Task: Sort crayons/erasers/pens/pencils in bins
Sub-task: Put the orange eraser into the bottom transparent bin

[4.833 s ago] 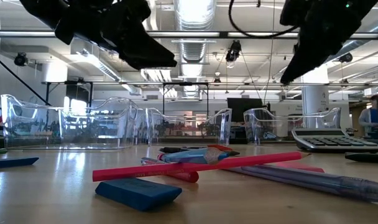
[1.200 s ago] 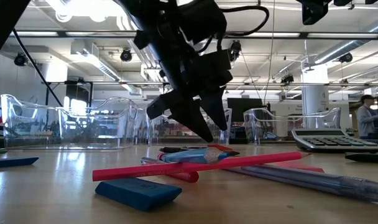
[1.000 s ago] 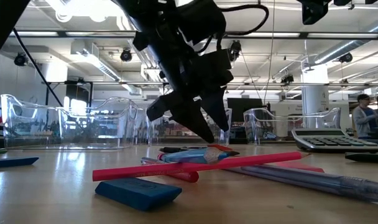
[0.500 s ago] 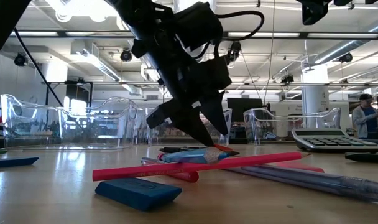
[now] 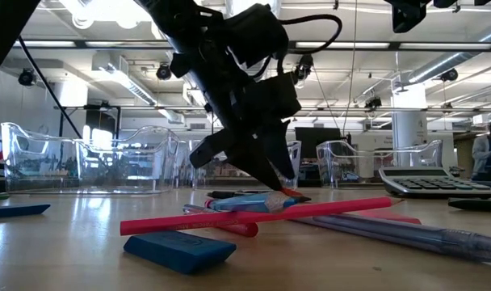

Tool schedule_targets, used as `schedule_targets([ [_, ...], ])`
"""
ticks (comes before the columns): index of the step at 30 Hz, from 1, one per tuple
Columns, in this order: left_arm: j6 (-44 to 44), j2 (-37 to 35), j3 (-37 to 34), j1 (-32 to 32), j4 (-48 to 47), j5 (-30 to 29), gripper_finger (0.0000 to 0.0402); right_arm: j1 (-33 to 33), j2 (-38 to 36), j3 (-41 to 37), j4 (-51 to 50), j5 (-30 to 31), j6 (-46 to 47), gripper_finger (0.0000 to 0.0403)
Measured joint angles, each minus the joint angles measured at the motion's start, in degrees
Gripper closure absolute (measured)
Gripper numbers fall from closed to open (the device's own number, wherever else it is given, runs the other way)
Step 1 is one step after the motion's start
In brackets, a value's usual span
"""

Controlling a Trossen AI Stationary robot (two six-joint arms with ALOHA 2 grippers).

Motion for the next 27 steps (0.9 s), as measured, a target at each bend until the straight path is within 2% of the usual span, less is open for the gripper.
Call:
schedule_targets([
  [8,-0.33,0.00,-0.02,0.00,-0.52,1.08,0.0331,0.01,0.02,-0.07,0.00,0.00,0.02,0.0307],
  [14,-0.41,0.00,-0.02,0.00,-0.48,1.11,0.0395,0.00,0.02,-0.09,-0.02,0.02,0.02,0.0307],
  [27,-1.49,-0.55,-0.02,-0.16,-0.39,-0.70,0.0401,0.00,0.02,-0.09,-0.04,0.02,0.02,0.0307],
])
